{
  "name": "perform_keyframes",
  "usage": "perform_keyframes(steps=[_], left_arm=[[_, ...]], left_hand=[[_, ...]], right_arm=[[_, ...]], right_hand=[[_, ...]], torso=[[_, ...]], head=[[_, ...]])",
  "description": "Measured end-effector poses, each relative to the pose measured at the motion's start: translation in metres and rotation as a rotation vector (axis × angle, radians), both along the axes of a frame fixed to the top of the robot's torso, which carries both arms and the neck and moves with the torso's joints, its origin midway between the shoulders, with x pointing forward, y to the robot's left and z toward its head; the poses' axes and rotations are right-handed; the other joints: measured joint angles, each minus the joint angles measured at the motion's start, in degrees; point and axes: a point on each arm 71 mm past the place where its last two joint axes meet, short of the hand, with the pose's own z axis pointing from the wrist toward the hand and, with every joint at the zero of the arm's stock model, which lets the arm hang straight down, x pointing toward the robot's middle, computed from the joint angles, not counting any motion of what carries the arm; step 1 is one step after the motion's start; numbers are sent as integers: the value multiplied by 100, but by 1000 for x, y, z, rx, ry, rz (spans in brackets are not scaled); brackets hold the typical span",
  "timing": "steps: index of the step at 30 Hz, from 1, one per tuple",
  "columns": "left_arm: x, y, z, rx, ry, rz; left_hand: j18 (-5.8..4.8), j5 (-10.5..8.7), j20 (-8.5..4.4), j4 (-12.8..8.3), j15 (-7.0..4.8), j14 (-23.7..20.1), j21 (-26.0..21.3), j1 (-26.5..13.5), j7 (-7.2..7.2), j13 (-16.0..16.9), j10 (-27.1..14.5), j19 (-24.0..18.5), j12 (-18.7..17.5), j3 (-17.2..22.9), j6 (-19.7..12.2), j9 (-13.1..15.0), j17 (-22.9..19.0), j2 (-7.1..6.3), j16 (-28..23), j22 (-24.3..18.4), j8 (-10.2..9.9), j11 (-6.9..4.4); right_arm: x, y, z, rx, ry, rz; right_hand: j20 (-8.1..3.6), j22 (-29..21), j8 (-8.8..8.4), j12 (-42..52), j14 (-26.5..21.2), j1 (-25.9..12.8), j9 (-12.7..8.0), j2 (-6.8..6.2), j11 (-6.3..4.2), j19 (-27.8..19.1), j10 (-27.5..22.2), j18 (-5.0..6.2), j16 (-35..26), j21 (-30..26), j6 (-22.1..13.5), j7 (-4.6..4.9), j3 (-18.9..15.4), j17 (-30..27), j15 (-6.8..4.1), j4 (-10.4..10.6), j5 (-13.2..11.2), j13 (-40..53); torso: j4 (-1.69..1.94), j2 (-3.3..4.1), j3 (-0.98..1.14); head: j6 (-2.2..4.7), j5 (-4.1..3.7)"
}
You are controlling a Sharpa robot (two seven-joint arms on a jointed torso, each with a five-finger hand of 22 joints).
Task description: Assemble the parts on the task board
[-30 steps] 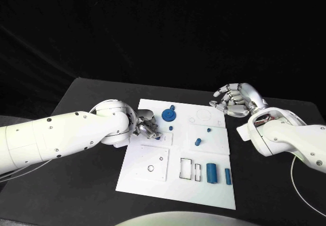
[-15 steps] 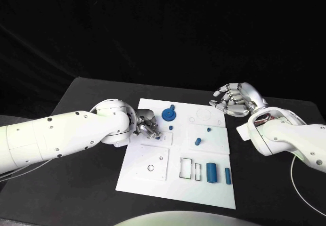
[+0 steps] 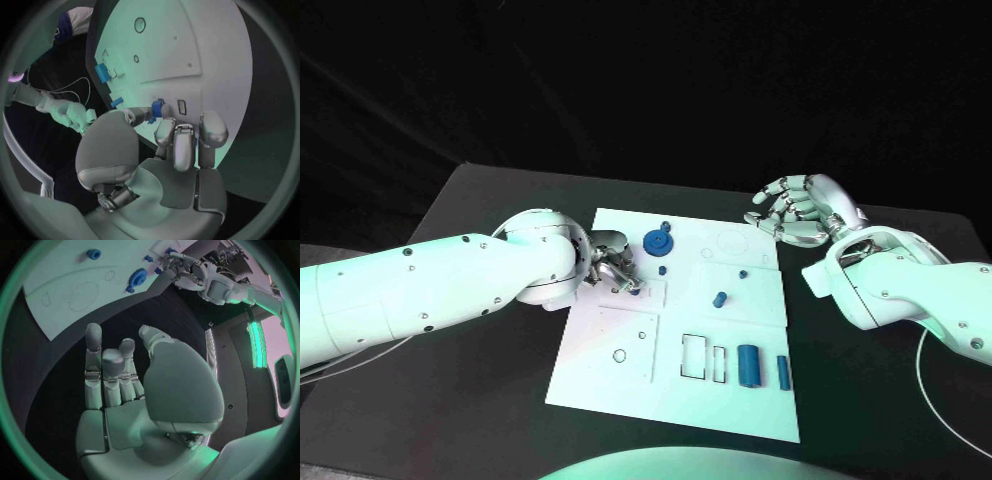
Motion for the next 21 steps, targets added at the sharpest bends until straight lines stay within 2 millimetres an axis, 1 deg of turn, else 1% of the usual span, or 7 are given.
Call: perform_keyframes(steps=[2, 7, 8, 9, 15, 16, 21], left_arm=[[0, 0, 0, 0, 0, 1], [1, 0, 0, 1, 2, 1], [1, 0, 0, 2, 2, 1], [1, 0, 0, 2, 3, 1], [1, 0, -1, 4, 5, 0], [1, 0, -1, 5, 6, 0], [1, 1, -1, 7, 8, -1]], left_hand=[[0, 0, 0, 16, 0, 0, 0, -24, 0, -4, 0, 0, 0, 16, 0, 0, 0, 23, 0, 0, 0, 0], [0, 0, 0, 15, -20, 20, 0, -86, -3, -4, 0, 0, 0, 17, 3, 0, 0, 7, 0, 0, 0, 0], [0, -4, -8, -223, -20, 20, 0, -107, -15, -4, 0, 8, 0, 254, 19, -11, 0, -14, 0, 0, -2, 0], [0, -5, -19, -238, -20, 21, 0, -137, -9, -4, 0, 19, 0, 269, 30, -12, 0, -44, 0, 0, -2, 0], [0, -5, -21, -238, -39, 2, 0, -213, -7, -3, 0, 20, 0, 269, 51, 2, 0, 1, 0, 0, -27, 0], [0, -5, -20, -238, -41, 0, 0, -239, -7, -4, -1, 20, 0, 269, 51, 5, 0, -25, 0, 0, -27, 0], [0, -5, -20, -240, -41, 0, 0, -288, -37, 9, -1, 20, 0, 267, 82, 5, 0, -29, 0, -1, -27, 1]], right_arm=[[0, 0, 0, 0, 0, 0], [0, 0, 0, 0, 1, 0], [0, 0, 0, 0, 1, 0], [0, 0, 0, 0, 1, 0], [0, 0, 0, 0, 2, 1], [0, 0, 0, 0, 3, 1], [0, 0, 0, -1, 4, 2]], right_hand=[[0, 0, 0, 0, 0, 0, 0, 0, 0, 0, 0, 0, 0, 0, 0, 0, 0, 0, 0, 0, 0, 0], [0, 0, 0, 0, 0, 0, 0, 0, 0, 0, 0, 0, 0, 0, 0, 0, 0, 0, 0, 0, 0, 0], [0, -8, 0, -23, 0, 0, 0, 0, 0, 0, 0, 0, -25, 0, 0, 0, 0, -5, 0, 0, 0, -11], [0, -9, 0, -25, 0, 0, 0, 0, 0, 0, 0, 0, -30, 0, 0, 0, 0, -7, 0, 0, 0, -15], [0, -9, 0, -25, 0, 0, 0, 0, 0, 0, 0, 0, -32, 0, 0, 0, 0, -7, 0, 0, 0, -16], [0, -9, 0, -25, 0, 0, 0, 0, 0, 0, 0, 0, -32, 0, 0, 0, 0, -7, 0, 0, 0, -15], [0, -9, 0, -25, 0, 0, 0, 0, 0, 0, 0, 0, -32, 0, 0, 0, 0, -21, 0, 0, 0, -24]], torso=[[-1, 0, 0], [-1, -1, 0], [-1, -2, 0], [-1, -2, 0], [-1, -5, 0], [-1, -5, 0], [-1, -6, 0]], head=[[-3, -2], [-13, -5], [-14, -5], [-16, -5], [-22, -6], [-24, -7], [-30, -5]])
